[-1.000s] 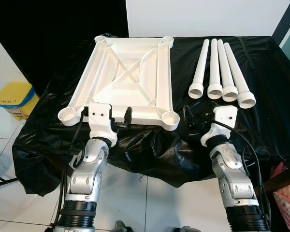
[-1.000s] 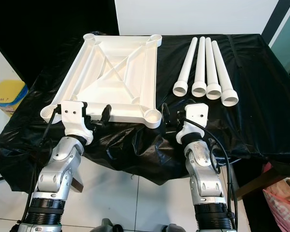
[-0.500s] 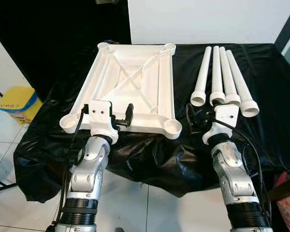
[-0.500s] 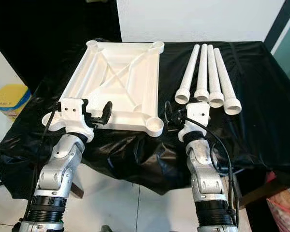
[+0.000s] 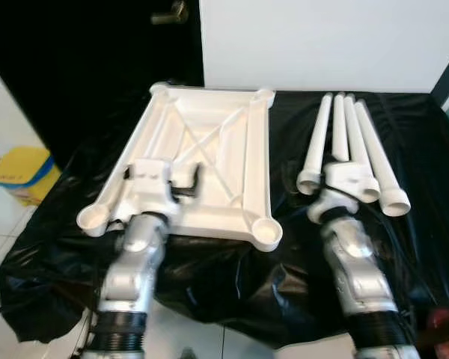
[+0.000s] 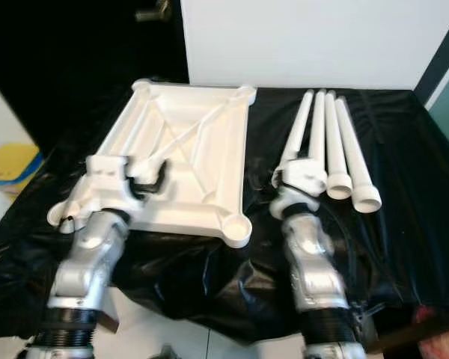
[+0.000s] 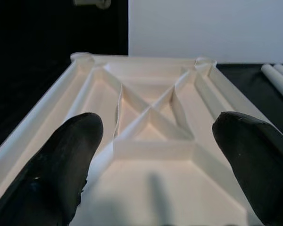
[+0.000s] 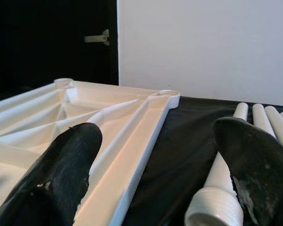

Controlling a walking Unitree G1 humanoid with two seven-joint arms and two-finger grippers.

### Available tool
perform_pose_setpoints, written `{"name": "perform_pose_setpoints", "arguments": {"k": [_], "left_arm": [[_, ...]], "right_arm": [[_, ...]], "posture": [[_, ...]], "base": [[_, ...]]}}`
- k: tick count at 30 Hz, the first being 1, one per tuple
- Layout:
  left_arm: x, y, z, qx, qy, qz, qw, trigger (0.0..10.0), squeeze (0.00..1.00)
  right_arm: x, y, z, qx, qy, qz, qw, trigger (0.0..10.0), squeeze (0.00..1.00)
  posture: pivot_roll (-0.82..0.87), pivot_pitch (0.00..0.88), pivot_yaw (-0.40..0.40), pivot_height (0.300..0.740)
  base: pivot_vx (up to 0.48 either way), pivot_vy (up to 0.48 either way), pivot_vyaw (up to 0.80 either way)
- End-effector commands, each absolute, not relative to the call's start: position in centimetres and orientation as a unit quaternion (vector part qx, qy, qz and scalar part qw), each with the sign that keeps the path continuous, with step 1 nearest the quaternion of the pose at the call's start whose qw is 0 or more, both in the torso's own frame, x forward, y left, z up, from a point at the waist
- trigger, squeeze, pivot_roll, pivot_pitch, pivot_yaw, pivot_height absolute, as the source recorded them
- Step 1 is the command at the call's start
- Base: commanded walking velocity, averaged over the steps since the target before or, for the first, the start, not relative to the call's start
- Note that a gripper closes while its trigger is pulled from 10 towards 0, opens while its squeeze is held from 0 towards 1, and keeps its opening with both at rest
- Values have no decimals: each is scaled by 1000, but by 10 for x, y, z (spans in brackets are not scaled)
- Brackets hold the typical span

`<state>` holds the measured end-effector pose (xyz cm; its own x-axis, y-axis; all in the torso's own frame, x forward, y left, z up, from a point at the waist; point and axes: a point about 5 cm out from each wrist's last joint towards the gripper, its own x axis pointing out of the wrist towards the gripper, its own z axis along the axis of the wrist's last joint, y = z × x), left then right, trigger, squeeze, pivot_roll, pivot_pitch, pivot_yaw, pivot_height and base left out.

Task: Building children table

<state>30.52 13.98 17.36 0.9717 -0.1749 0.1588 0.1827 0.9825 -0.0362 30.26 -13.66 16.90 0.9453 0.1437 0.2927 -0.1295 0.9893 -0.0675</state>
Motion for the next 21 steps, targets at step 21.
{"name": "perform_pose_setpoints", "arguments": {"k": [21], "left_arm": [[307, 128, 184, -23, -86, -132, 987, 10000, 0]], "right_arm": [[322, -144, 166, -9, -113, 24, 993, 10000, 0]], "posture": [[-47, 77, 20, 740]], "base": [[13, 0, 0]]}}
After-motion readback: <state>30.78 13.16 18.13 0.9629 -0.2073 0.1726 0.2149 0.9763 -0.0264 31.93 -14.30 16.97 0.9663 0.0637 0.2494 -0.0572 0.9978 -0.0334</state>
